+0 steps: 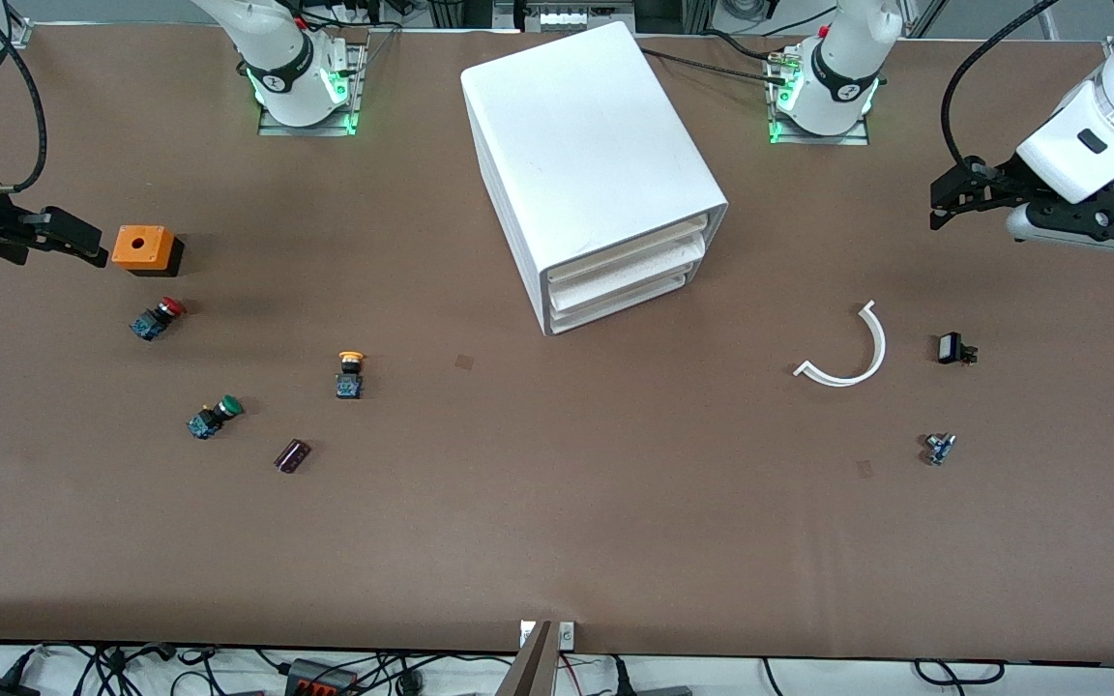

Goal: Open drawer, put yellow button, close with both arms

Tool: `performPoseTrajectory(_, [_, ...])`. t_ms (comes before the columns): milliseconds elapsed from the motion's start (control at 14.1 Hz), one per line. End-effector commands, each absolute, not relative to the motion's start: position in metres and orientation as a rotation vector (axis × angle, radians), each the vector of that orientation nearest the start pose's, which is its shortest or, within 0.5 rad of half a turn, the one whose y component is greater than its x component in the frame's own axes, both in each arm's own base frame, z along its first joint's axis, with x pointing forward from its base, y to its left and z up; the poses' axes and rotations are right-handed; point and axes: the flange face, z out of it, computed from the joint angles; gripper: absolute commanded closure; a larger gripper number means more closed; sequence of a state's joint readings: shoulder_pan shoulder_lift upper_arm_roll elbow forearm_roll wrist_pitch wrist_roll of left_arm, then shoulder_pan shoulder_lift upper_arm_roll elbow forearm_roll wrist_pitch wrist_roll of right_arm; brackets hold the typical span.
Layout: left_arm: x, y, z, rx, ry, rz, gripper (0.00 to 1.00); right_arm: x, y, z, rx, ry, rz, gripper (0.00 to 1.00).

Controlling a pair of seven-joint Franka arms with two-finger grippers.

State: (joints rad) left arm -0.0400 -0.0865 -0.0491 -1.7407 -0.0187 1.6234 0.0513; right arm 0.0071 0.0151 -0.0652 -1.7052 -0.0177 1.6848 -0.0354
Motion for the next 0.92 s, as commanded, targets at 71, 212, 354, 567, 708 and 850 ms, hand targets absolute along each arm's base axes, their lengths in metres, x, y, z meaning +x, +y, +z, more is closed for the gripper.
performPoseTrajectory(71, [0.528,-0.051,0.601,-3.154,0.255,0.059,0.0,0.555,-0.032,0.563,-3.171,0.003,0.046,0.0])
performPoseTrajectory(212, [0.527,-0.052,0.602,-3.154,0.255,0.056,0.0,0.555,-0.032,0.564,-3.171,0.003,0.044,0.0])
performPoseTrajectory(354, [0.527,-0.052,0.602,-3.155,0.25,0.056,0.0,0.556,-0.032,0.563,-3.171,0.003,0.049,0.0])
performPoseTrajectory(567, [0.529,-0.053,0.603,-3.155,0.252,0.049,0.0,0.556,-0.032,0.562,-3.169,0.003,0.053,0.0])
performPoseTrajectory(708, [0.532,-0.054,0.6,-3.152,0.258,0.102,0.0,0.557,-0.032,0.559,-3.165,0.004,0.065,0.0])
performPoseTrajectory(850, [0.536,-0.055,0.598,-3.153,0.26,0.204,0.0,0.559,-0.032,0.553,-3.164,0.001,0.082,0.0])
